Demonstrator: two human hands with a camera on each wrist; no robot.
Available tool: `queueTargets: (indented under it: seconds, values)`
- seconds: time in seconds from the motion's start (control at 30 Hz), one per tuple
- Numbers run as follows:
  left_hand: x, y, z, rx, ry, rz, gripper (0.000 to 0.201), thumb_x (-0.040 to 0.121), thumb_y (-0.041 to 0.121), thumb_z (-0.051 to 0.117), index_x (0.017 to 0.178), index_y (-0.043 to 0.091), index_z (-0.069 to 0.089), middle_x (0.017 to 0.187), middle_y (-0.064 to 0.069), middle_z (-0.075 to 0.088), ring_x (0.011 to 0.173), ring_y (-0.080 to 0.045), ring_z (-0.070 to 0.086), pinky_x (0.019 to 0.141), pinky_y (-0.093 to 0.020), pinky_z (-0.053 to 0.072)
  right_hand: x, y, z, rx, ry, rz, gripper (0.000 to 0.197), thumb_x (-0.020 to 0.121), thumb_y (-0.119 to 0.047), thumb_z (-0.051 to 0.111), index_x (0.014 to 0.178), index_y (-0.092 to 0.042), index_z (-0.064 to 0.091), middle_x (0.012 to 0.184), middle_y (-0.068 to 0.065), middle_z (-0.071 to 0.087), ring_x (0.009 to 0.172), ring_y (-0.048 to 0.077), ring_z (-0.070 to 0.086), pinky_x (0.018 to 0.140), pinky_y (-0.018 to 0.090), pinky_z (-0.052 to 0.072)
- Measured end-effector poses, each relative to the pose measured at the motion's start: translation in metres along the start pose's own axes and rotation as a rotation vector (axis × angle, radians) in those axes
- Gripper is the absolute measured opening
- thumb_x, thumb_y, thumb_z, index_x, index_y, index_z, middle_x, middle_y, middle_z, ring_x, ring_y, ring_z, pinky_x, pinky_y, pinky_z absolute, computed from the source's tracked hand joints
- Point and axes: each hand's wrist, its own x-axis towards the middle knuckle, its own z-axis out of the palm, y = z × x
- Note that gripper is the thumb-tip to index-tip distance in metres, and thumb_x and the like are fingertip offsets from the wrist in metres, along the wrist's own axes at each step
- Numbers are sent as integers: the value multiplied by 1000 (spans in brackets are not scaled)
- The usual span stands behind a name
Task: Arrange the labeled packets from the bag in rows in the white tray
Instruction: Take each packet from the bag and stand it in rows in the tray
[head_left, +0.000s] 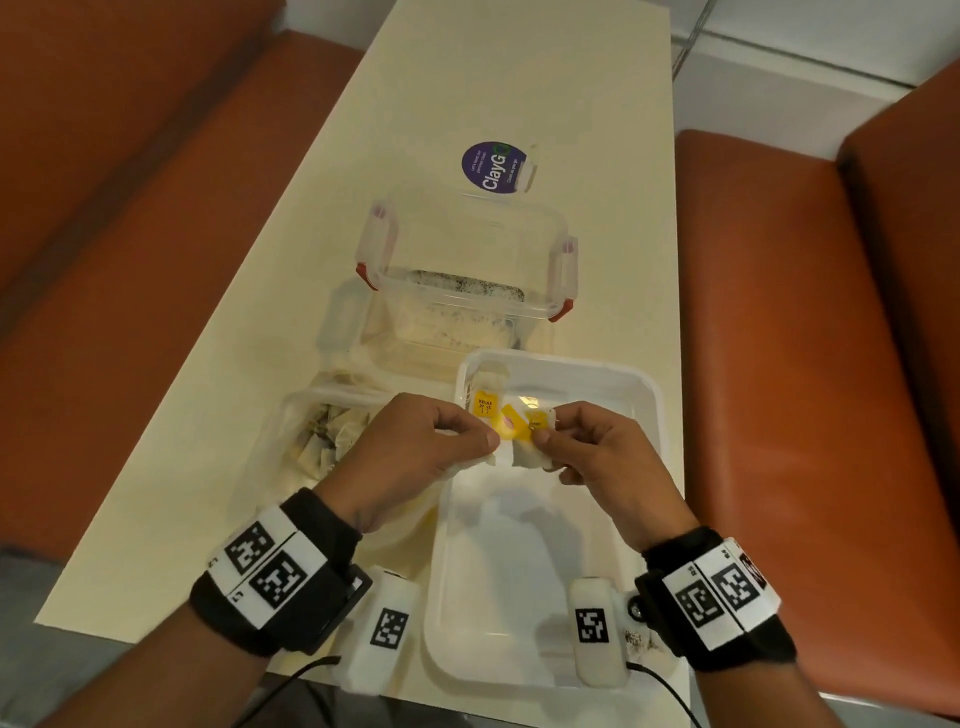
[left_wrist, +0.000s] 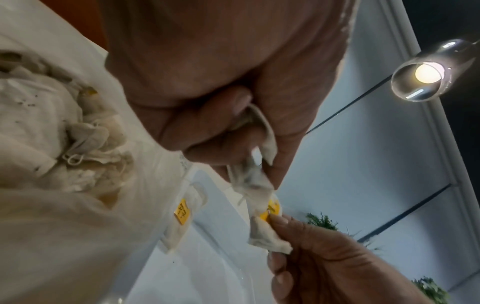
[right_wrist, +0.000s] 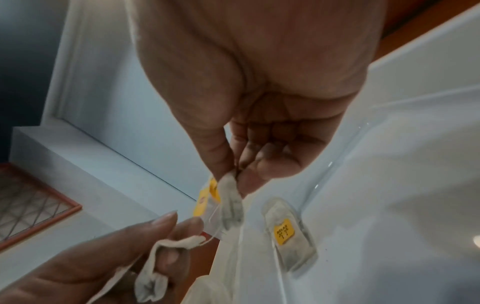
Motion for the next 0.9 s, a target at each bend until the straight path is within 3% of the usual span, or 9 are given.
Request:
queueTargets:
  seconds: [0.13,0.27,0.37,0.47,0.57,0.73,0.9]
  values:
    - [-7,-3,-8,-165,-1,-87,18,90,13,68,99,24,79,79,5,74,56,-3,56,42,-15,31,8,1,4,156,69,99,3,92,-10,67,95,-9,68,77,4,71,69,10,67,63,21,52]
    - [-11,-10,-13,-247,16,-198,25,88,16,72,111,24,71,74,-2,71,58,-7,61,40,-18,20,12,2,6,243,79,142,10,93,-16,67,94,-6,67,76,6,67,68,13,66,64,23,53]
    - [-13,-10,-16,-269,-1,-233,8,89,17,71,95,18,76,76,-1,70,57,-5,58,38,-16,21,12,3,8,254,66,137,8,93,-17,67,93,-9,66,73,1,69,66,11,66,66,25,52]
    - [-13,-8,-18,-415,-41,-236,5,83,17,74,85,18,78,78,1,68,53,-6,48,35,-14,22,12,5,8,214,45,109,9,93,-16,68,95,-7,67,79,0,74,69,7,68,72,28,51]
    - [-13,-6,-16,-451,-66,-199,19,71,19,77,89,15,79,80,2,69,50,-5,39,36,-15,17,11,5,9,124,1,75,13,91,-17,70,99,-7,72,92,6,78,81,12,71,77,31,50]
    - [-6,-6,-6,-324,-1,-124,13,84,9,74,89,20,76,74,6,63,50,-6,43,40,-17,21,5,1,11,92,-102,15,3,89,-15,72,91,-14,75,88,6,77,82,16,71,69,25,53]
    - [-2,-5,6,-246,54,-8,14,85,3,73,94,12,68,71,0,60,46,-8,46,39,-11,32,2,-4,12,121,-133,-21,7,90,-17,70,93,-14,76,86,8,76,80,19,71,70,27,54]
